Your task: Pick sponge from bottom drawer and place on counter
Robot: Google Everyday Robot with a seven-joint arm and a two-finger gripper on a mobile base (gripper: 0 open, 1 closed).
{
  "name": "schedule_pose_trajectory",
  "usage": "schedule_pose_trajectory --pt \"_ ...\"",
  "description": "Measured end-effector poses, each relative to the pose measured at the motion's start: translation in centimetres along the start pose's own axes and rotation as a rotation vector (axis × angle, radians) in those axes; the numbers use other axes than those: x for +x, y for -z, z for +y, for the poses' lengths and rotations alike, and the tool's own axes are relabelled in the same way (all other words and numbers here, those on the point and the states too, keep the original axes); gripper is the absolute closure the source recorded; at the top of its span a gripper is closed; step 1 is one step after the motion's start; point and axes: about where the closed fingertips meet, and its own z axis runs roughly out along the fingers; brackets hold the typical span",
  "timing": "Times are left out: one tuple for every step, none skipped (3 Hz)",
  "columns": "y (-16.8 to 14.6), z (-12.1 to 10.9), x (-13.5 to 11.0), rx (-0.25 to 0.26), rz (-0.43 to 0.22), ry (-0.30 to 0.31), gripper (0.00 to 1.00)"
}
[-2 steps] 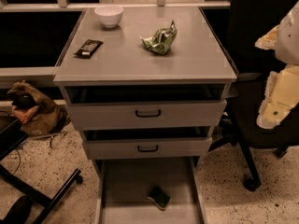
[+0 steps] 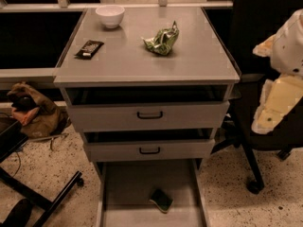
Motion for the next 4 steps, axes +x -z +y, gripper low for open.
schedule_pose_trajectory --pt "-5.3 0.4 -0.3 -0.022 -0.066 -0.018 0.00" --pt "-10.1 1.4 0.6 -0.079 -0.142 -0.083 0.00" --pt "-10.1 1.4 0.6 -0.079 -0.142 -0.083 0.00" --pt "-13.6 2.6 1.0 -0.091 -0.167 -0.104 0.00"
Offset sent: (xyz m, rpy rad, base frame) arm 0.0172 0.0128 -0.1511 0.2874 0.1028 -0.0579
